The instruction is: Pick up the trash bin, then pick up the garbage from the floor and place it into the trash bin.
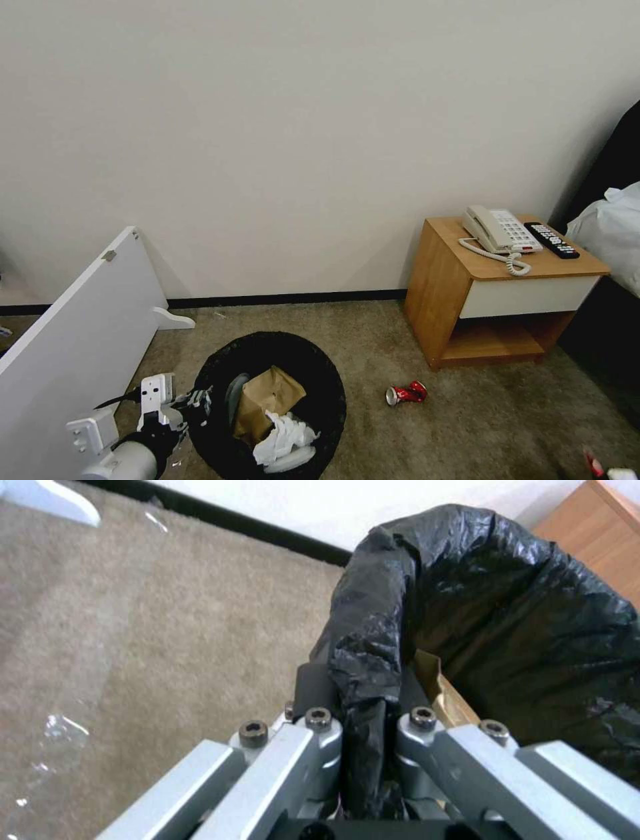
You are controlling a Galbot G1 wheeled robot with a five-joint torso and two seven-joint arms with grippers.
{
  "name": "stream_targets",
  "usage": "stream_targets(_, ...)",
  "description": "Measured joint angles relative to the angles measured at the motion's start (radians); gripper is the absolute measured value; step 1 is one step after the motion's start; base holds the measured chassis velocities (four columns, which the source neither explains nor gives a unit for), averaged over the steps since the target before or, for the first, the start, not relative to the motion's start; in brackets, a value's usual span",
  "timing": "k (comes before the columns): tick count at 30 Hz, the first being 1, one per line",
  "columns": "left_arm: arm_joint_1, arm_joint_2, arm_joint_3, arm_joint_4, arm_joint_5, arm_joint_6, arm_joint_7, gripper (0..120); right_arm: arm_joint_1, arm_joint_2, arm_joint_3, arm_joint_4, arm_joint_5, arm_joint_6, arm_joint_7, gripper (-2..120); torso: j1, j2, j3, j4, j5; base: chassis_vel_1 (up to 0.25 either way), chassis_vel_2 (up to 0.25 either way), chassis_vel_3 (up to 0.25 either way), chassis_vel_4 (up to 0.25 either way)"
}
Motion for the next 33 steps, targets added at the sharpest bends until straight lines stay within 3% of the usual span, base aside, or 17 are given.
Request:
stream_targets(8,0.024,0.018,0.001,0.004,-0.005,0.002,-0.001,4,-0.052,-0.022,0.109,0.158,0.098,0.074,-0.072,3,0.0,0.0,0.0,-0.0006,-0.0002,0.0,0.0,0.0,0.0)
stream_targets(16,0.03,0.003,-0.009,0.001,0.024,0.002,0.003,4,-0.03,-0.027,0.137,0.321,0.146,0.119,-0.136,3,0.0,0.0,0.0,-0.0003,-0.0001,0.0,0.0,0.0,0.0)
stream_targets(20,0.052,0.016,-0.011,0.001,0.048,0.002,0.007,4,-0.003,-0.081,0.117,0.438,0.256,0.119,-0.156,3,0.0,0.0,0.0,-0.0006,-0.0003,0.0,0.0,0.0,0.0)
stream_targets(24,0.063,0.018,-0.02,0.001,0.063,0.002,0.013,4,0.022,-0.111,0.098,0.465,0.295,0.12,-0.164,3,0.0,0.0,0.0,-0.0004,-0.0004,0.0,0.0,0.0,0.0)
stream_targets(29,0.086,0.007,-0.025,0.0,0.093,0.002,0.02,4,0.09,-0.234,0.037,0.539,0.446,0.152,-0.238,3,0.0,0.0,0.0,-0.0003,-0.0002,0.0,0.0,0.0,0.0)
stream_targets(33,0.076,0.012,-0.026,0.0,0.082,0.003,0.016,4,0.101,-0.286,0.015,0.59,0.516,0.18,-0.294,3,0.0,0.0,0.0,-0.0005,-0.0003,0.0,0.0,0.0,0.0)
